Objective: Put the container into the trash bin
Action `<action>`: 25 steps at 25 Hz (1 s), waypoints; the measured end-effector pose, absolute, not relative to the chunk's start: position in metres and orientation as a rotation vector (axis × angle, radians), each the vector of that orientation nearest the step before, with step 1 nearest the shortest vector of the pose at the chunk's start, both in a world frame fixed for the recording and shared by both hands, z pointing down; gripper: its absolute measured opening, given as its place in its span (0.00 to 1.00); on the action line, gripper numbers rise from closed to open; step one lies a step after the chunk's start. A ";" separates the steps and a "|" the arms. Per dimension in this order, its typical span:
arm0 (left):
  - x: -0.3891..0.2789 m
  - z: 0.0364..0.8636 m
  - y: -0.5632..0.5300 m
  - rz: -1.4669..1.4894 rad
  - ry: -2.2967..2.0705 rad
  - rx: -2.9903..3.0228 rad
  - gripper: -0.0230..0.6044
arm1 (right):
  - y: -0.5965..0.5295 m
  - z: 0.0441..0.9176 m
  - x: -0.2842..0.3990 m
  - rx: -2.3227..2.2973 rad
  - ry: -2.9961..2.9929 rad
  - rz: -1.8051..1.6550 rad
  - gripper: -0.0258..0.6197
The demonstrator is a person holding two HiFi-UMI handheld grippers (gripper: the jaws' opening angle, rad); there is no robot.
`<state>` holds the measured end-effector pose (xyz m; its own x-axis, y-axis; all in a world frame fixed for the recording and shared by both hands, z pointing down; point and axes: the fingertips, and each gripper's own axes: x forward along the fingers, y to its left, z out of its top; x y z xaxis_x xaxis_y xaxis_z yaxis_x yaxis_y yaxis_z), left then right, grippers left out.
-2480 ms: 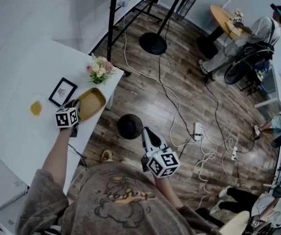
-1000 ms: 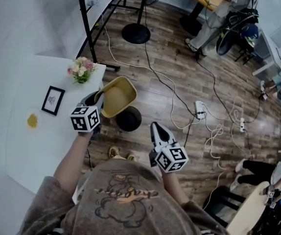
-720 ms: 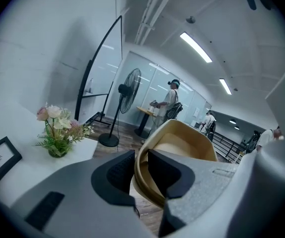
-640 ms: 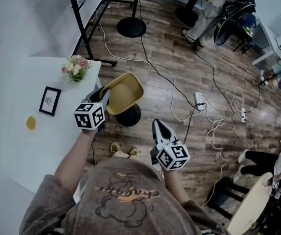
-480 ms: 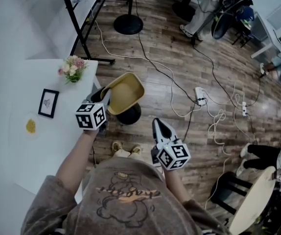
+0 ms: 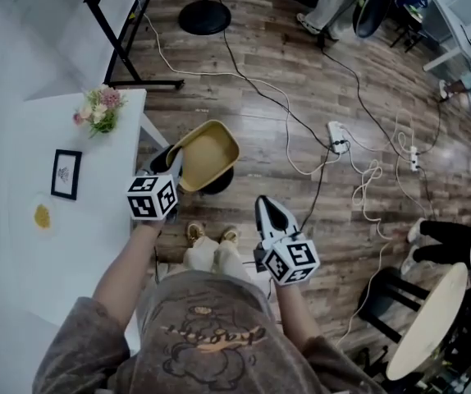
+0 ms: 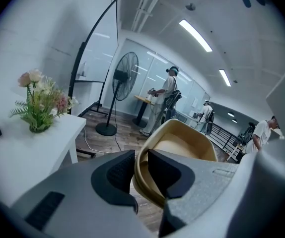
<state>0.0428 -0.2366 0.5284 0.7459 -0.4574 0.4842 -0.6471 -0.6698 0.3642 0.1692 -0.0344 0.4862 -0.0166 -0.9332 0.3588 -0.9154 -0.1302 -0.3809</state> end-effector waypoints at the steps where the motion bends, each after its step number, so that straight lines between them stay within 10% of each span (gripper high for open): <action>1: 0.044 0.537 -0.236 0.488 -0.836 2.411 0.17 | -0.035 0.492 0.171 -2.183 2.056 -0.852 0.04; 25: 0.043 0.802 -0.228 0.721 -0.889 2.228 0.17 | -0.047 0.682 0.194 -2.203 2.058 -1.036 0.04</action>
